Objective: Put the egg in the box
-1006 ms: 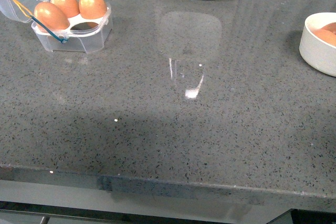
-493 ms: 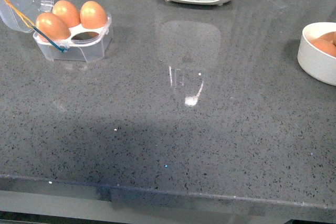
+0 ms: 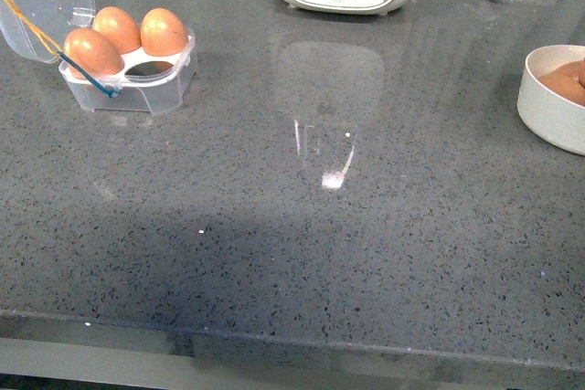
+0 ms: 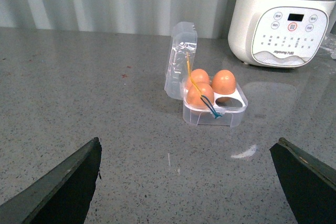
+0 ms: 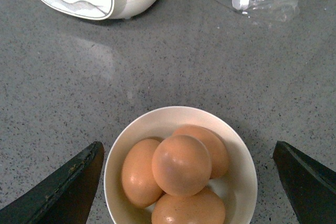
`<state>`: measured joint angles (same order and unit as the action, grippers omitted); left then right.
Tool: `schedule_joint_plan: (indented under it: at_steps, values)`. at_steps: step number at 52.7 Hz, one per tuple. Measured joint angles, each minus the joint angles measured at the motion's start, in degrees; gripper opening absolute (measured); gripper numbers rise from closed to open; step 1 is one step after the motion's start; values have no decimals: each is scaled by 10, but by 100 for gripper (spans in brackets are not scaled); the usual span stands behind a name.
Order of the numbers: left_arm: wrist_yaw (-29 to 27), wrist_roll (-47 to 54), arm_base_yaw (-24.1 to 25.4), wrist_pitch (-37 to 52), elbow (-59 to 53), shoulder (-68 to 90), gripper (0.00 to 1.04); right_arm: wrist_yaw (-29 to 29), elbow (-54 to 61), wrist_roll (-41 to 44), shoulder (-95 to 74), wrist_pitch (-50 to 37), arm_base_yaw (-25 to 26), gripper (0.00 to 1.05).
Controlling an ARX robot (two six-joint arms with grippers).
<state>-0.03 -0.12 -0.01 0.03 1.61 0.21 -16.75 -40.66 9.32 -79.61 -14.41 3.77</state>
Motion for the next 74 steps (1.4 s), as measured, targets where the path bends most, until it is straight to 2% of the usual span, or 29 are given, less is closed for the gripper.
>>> schedule_joint_plan:
  at_steps: [62,68,74]
  values:
    - [0,0,0,0,0,0,98,-42,-8,-20,-119,-62,27,97]
    - [0,0,0,0,0,0,98,-42,-8,-20,-119,-63,27,79]
    - [0,0,0,0,0,0,98,-43,-8,-20,-119,-63,27,64]
